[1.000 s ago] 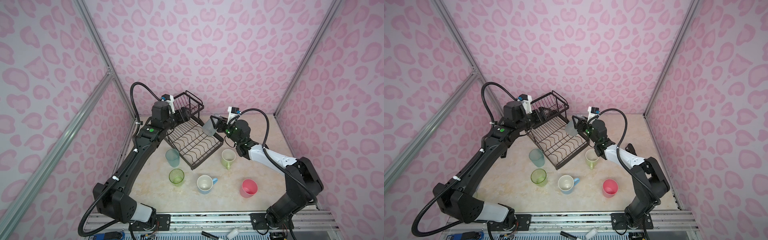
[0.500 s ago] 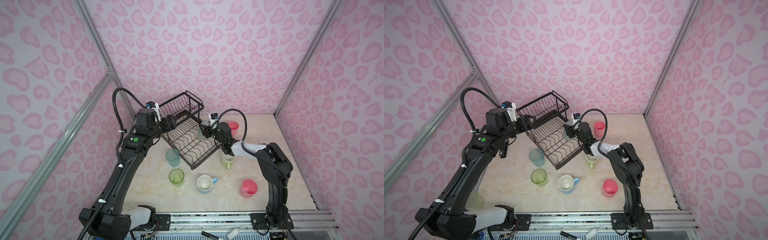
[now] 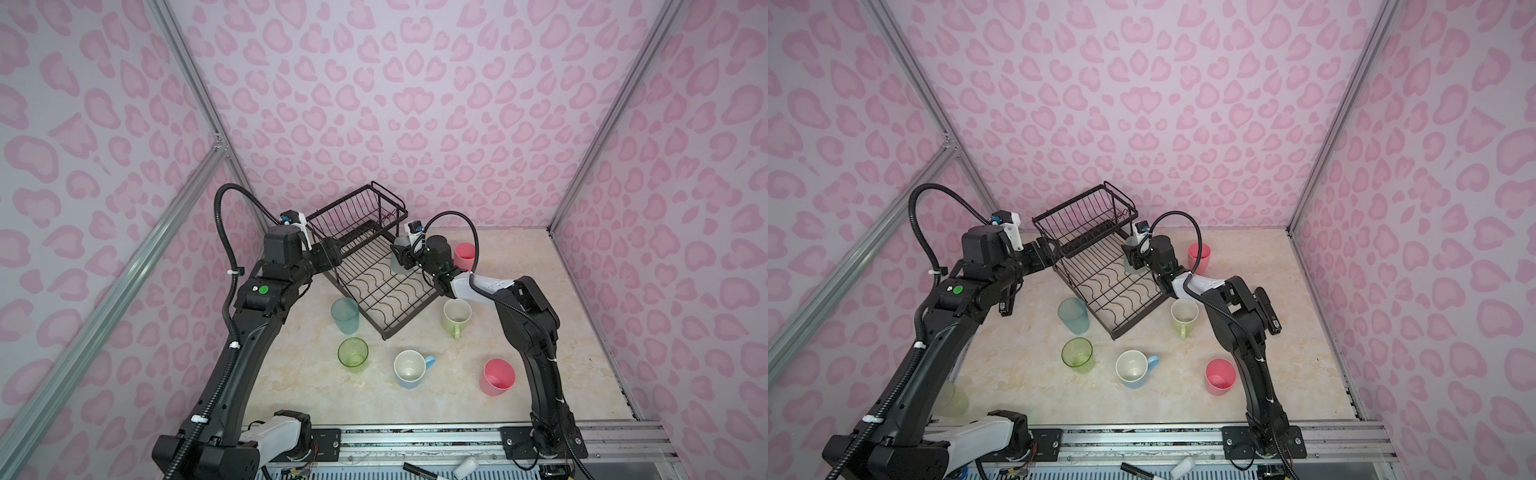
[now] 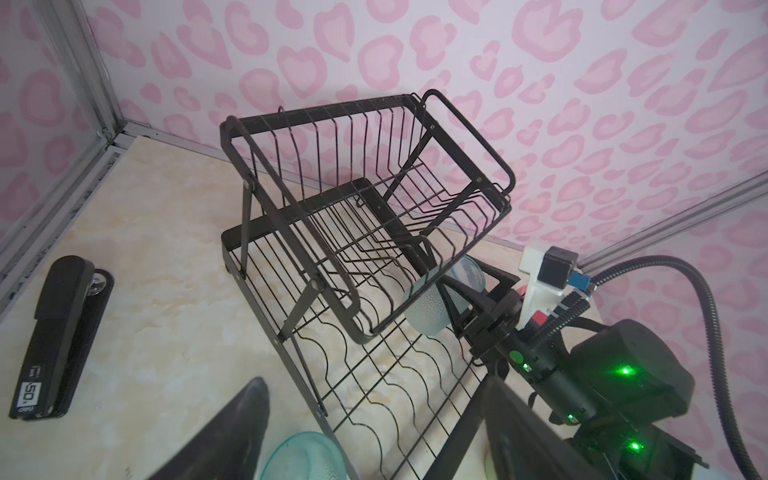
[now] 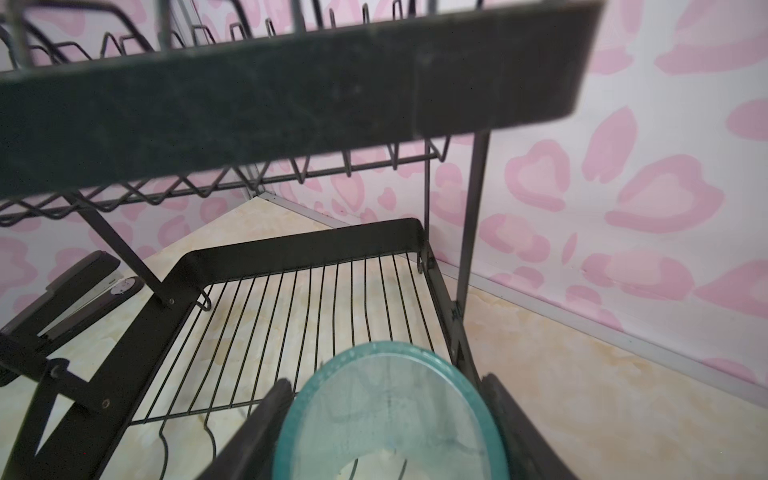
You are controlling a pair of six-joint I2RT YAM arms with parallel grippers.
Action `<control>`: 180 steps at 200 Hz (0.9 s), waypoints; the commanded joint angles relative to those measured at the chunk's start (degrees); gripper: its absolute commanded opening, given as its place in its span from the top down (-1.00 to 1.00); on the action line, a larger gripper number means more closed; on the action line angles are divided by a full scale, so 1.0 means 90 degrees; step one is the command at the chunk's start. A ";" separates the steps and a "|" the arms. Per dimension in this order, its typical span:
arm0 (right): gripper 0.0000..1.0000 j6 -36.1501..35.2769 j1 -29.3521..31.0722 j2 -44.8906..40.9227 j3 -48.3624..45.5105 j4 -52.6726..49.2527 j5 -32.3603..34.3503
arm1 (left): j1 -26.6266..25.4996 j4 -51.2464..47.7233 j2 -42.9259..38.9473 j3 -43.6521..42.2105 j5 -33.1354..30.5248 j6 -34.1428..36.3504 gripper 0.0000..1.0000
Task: Load the cups into the dish rack
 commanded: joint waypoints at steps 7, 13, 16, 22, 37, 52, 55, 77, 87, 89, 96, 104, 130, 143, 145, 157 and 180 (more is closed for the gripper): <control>0.09 -0.0394 -0.0012 0.0226 0.0315 -0.0107 -0.0299 | 0.0045 0.0262 -0.0061 -0.0123 -0.0138 0.0091 -0.66; 0.09 -0.0429 -0.0012 0.0282 0.0385 -0.0139 -0.0330 | 0.0060 0.0295 -0.0070 -0.0155 -0.0129 0.0091 -0.66; 0.08 -0.0461 -0.0012 0.0304 0.0403 -0.0155 -0.0349 | 0.0068 0.0303 -0.0068 -0.0166 -0.0125 0.0091 -0.66; 0.09 -0.0512 -0.0013 0.0349 0.0455 -0.0191 -0.0367 | 0.0072 0.0313 -0.0068 -0.0188 -0.0113 0.0091 -0.66; 0.09 -0.0546 -0.0027 0.0435 0.0542 -0.0177 -0.0400 | 0.0081 0.0336 -0.0071 -0.0241 -0.0094 0.0091 -0.66; 0.10 -0.0657 -0.0008 0.0540 0.0630 -0.0189 -0.0436 | 0.0107 0.0384 -0.0071 -0.0293 -0.0079 0.0081 -0.65; 0.10 -0.0694 0.0003 0.0595 0.0643 -0.0192 -0.0432 | 0.0105 0.0391 -0.0074 -0.0303 -0.0083 0.0086 -0.65; 0.10 -0.0769 0.0007 0.0714 0.0702 -0.0143 -0.0450 | 0.0132 0.0435 -0.0071 -0.0353 -0.0055 0.0077 -0.65; 0.10 -0.0788 0.0008 0.0796 0.0766 -0.0153 -0.0445 | 0.0140 0.0462 -0.0081 -0.0388 -0.0049 0.0072 -0.66; 0.10 -0.0789 0.0007 0.0810 0.0784 -0.0153 -0.0449 | 0.0149 0.0462 -0.0081 -0.0392 -0.0045 0.0072 -0.66; 0.10 -0.0803 0.0007 0.0840 0.0874 -0.0267 -0.0447 | 0.0157 0.0474 -0.0091 -0.0403 -0.0046 0.0072 -0.65; 0.10 -0.0839 0.0007 0.0883 0.0916 -0.0244 -0.0434 | 0.0163 0.0482 -0.0091 -0.0413 -0.0045 0.0071 -0.65; 0.05 -0.0940 0.0007 0.1024 0.1167 -0.0406 -0.0410 | 0.0192 0.0538 -0.0120 -0.0490 -0.0034 0.0062 -0.65; 0.03 -0.1034 0.0007 0.1093 0.1322 -0.0594 -0.0470 | 0.0205 0.0564 -0.0120 -0.0511 -0.0011 0.0043 -0.65; 0.03 -0.1053 0.0002 0.1104 0.1347 -0.0637 -0.0478 | 0.0202 0.0575 -0.0120 -0.0518 -0.0007 0.0042 -0.65; 0.03 -0.1161 0.0034 0.1154 0.1445 -0.0802 -0.0491 | 0.0216 0.0605 -0.0125 -0.0521 0.0036 0.0023 -0.65; 0.03 -0.1301 0.0044 0.1207 0.1441 -0.0846 -0.0474 | 0.0246 0.0618 -0.0100 -0.0531 0.0065 -0.0006 -0.65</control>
